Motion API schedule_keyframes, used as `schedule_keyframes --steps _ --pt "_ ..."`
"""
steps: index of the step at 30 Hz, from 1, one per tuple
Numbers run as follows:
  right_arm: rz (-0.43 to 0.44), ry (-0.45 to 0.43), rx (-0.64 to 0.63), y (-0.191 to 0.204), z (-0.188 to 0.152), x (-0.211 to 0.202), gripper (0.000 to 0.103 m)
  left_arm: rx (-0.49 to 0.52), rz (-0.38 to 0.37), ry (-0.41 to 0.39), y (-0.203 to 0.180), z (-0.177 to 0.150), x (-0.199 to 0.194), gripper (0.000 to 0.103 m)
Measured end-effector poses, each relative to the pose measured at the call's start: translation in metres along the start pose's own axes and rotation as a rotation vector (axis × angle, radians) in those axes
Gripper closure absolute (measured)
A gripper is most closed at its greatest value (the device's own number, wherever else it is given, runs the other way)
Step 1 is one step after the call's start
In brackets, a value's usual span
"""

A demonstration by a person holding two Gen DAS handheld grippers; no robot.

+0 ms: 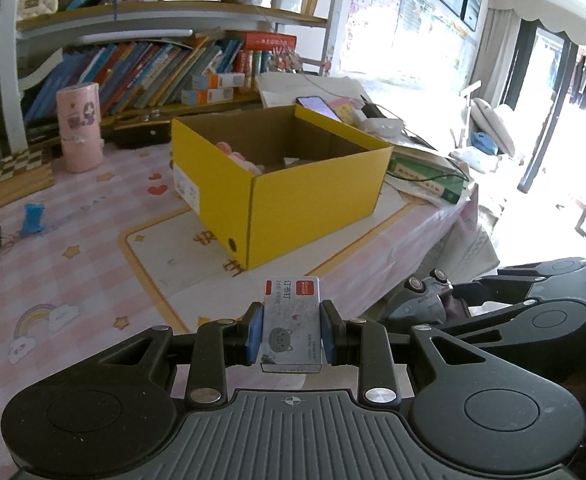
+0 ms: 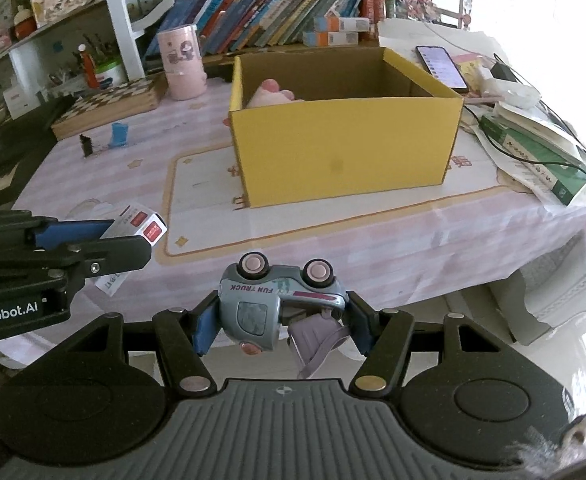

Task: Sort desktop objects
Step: 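Lift and carry the card package and toy car with both tools toward the yellow box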

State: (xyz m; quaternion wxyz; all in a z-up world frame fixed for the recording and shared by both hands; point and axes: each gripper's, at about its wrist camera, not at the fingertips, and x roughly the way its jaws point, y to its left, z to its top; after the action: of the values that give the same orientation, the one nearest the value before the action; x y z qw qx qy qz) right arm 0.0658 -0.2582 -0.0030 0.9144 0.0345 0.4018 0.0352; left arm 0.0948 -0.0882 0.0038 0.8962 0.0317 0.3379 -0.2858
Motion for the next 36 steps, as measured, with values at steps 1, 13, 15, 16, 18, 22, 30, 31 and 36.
schedule_keyframes --steps 1,13,15,16,18,22,30,31,36 --pt "0.000 0.002 0.001 -0.004 0.001 0.001 0.042 0.001 -0.002 0.002 -0.002 0.002 0.003 0.075" --pt "0.006 0.023 0.003 -0.056 0.019 0.017 0.042 0.005 -0.006 0.025 -0.032 0.023 0.044 0.075" --pt "0.011 0.023 -0.002 -0.063 0.022 0.019 0.042 0.004 -0.001 0.024 -0.036 0.027 0.049 0.075" --pt "0.014 0.021 -0.004 -0.067 0.024 0.020 0.042 0.004 0.002 0.022 -0.038 0.029 0.051 0.075" --pt "0.018 0.014 -0.011 -0.075 0.028 0.022 0.042 0.007 0.013 0.012 -0.043 0.034 0.055 0.075" --pt "0.023 -0.012 -0.020 -0.092 0.040 0.024 0.042 0.009 0.038 -0.013 -0.051 0.044 0.062 0.075" --pt "0.055 -0.092 -0.027 -0.127 0.079 0.027 0.042 0.028 0.106 -0.086 -0.064 0.077 0.071 0.075" --pt "0.059 -0.106 -0.029 -0.131 0.086 0.027 0.042 0.030 0.115 -0.097 -0.065 0.082 0.072 0.075" --pt "0.085 -0.189 -0.060 -0.146 0.124 0.029 0.042 0.044 0.160 -0.155 -0.064 0.109 0.081 0.075"
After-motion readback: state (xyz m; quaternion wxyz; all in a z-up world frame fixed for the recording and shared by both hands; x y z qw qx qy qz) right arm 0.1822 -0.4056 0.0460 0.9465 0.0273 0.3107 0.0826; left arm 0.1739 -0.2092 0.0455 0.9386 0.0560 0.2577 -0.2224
